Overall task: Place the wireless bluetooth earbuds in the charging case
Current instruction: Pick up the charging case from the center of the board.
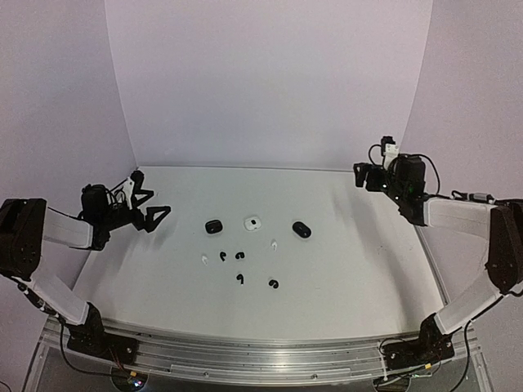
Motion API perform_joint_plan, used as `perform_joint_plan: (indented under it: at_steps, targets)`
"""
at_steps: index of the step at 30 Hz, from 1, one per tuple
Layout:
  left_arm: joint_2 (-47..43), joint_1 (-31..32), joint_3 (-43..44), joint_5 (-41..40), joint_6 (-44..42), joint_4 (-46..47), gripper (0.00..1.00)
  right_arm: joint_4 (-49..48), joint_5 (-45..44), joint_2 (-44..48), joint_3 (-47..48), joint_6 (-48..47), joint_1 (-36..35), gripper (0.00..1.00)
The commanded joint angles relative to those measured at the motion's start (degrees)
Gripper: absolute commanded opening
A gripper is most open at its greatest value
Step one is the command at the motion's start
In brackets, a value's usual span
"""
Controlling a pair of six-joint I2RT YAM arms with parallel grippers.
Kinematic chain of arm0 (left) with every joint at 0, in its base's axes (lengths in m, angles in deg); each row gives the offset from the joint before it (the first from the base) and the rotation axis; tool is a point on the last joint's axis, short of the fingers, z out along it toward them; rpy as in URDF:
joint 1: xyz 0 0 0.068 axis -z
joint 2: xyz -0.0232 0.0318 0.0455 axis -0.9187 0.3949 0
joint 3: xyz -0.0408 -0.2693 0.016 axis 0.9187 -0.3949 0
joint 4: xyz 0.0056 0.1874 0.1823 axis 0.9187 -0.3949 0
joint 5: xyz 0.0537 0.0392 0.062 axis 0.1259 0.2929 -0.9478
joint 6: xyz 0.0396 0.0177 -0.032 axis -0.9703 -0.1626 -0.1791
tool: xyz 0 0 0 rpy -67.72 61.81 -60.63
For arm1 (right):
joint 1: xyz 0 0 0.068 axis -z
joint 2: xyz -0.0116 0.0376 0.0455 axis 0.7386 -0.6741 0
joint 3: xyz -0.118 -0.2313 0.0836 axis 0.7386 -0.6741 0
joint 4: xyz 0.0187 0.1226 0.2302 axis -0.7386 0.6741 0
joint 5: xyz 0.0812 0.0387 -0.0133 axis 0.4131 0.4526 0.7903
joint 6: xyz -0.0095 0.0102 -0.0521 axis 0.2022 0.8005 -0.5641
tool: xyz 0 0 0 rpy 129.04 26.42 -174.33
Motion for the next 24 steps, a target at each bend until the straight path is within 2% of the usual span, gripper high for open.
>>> perform_joint_plan:
  at_steps: [1,4,7,11,17,24]
  targets:
    - [-1.81,4.38,8.45,6.75,-3.65,-9.02,1.0,17.55,8.11,-8.69,11.47,-3.97,-7.55,0.98]
    - [0.17,6.91,19.05,6.75,-3.1,-19.22,1.0,29.4,7.28,-16.73,22.21,-8.78,-12.42,0.98]
    - [3.64,7.89,27.81,2.51,-1.21,-26.98,1.0,41.08,7.6,-24.73,31.09,-11.21,-15.55,0.98]
    - [4.48,8.01,30.36,1.44,0.47,-27.79,1.0,52.79,8.25,-33.36,41.66,-10.51,-17.52,0.93]
    - [5.6,8.04,31.69,7.03,8.56,-30.01,1.0,56.92,9.34,-37.37,43.72,-9.27,-18.32,0.86]
    - [6.08,8.31,31.58,7.21,8.68,-30.96,0.99,57.19,10.74,-39.19,41.4,-10.08,-18.35,0.74]
